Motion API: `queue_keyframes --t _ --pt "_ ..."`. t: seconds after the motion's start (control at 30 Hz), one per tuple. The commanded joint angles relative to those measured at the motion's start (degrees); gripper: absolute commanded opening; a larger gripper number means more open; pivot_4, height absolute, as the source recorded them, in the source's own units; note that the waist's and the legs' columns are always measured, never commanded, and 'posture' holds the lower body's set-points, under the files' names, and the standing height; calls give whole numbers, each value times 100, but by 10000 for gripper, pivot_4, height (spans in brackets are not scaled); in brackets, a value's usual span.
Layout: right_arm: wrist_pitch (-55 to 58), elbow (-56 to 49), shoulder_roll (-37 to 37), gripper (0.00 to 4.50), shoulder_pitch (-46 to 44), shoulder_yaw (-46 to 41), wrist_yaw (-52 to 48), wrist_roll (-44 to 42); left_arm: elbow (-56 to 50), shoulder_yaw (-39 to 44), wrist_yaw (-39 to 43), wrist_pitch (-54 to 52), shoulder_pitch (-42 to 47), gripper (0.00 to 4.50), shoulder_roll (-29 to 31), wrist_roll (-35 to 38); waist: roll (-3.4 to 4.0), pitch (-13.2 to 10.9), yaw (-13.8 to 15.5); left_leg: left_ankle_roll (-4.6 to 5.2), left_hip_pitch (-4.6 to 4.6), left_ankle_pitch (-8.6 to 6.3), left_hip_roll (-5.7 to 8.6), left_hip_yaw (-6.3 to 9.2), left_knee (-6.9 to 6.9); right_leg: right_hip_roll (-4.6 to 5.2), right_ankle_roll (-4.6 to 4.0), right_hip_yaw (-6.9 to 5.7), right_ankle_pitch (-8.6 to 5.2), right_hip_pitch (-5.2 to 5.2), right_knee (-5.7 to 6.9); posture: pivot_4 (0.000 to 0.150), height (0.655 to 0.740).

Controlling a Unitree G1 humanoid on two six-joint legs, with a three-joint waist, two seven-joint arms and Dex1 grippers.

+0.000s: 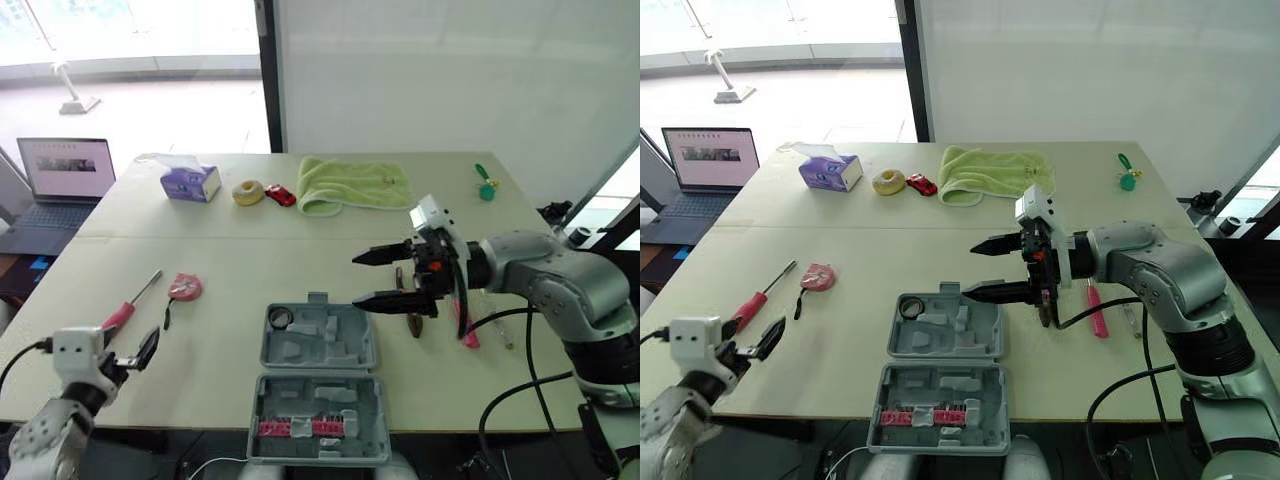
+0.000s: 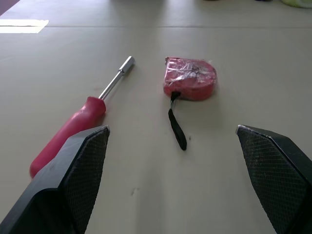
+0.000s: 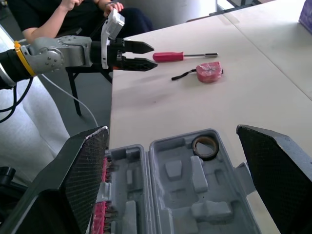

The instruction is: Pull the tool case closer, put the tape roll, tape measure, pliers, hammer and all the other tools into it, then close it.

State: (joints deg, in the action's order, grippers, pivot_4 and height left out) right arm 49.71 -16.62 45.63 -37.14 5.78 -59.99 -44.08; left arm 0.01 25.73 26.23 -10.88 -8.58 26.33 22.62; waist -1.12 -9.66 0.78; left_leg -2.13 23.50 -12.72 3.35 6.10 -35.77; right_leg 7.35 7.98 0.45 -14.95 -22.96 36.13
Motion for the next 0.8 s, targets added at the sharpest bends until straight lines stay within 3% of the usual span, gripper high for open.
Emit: queue_keyframes --t 0.03,0.4,0.5,0.57,0.7,0.73,0.8 --pt "144 -408 -31 45000 24 -256 307 -78 965 -212 93 209 802 43661 255 -305 2 1 -5 0 0 0 0 0 1 0 1 1 1 -1 0 1500 7367" --pt "87 -892 103 45000 760 -885 911 71 3973 -872 516 1337 2438 43661 374 -990 -2 0 -37 -2 1 -2 -1 -4 4 -5 11 8 7 -11 7 1500 7367" --pt "-1 -950 60 45000 846 -1008 1018 72 4549 -923 521 1659 2725 35062 348 -1079 0 1 -12 -3 0 -2 -2 -2 1 -7 10 6 10 -11 12 1500 7367" --pt "-20 -988 93 45000 901 -1056 1044 70 4727 -976 642 1798 2822 26346 314 -1076 0 1 -11 -3 0 -2 -3 -2 0 -7 10 6 11 -9 11 1500 7367" --pt "-25 -1031 158 45000 1000 -1153 1117 108 4944 -997 716 1940 2965 4196 256 -1068 0 1 -5 -3 0 -2 -2 0 0 -7 18 6 15 -5 9 1500 7367" --pt "-25 -1030 168 45000 1012 -1165 1127 113 4978 -994 708 1956 2986 769 252 -1068 0 1 -5 -3 0 -2 -1 0 0 -6 18 7 16 -5 9 1500 7367" --pt "-26 -1036 198 45000 1050 -1197 1153 121 4986 -983 732 1930 2991 769 241 -1040 0 1 -4 -3 0 -2 -1 1 -1 -6 19 6 16 -4 9 1500 7367"
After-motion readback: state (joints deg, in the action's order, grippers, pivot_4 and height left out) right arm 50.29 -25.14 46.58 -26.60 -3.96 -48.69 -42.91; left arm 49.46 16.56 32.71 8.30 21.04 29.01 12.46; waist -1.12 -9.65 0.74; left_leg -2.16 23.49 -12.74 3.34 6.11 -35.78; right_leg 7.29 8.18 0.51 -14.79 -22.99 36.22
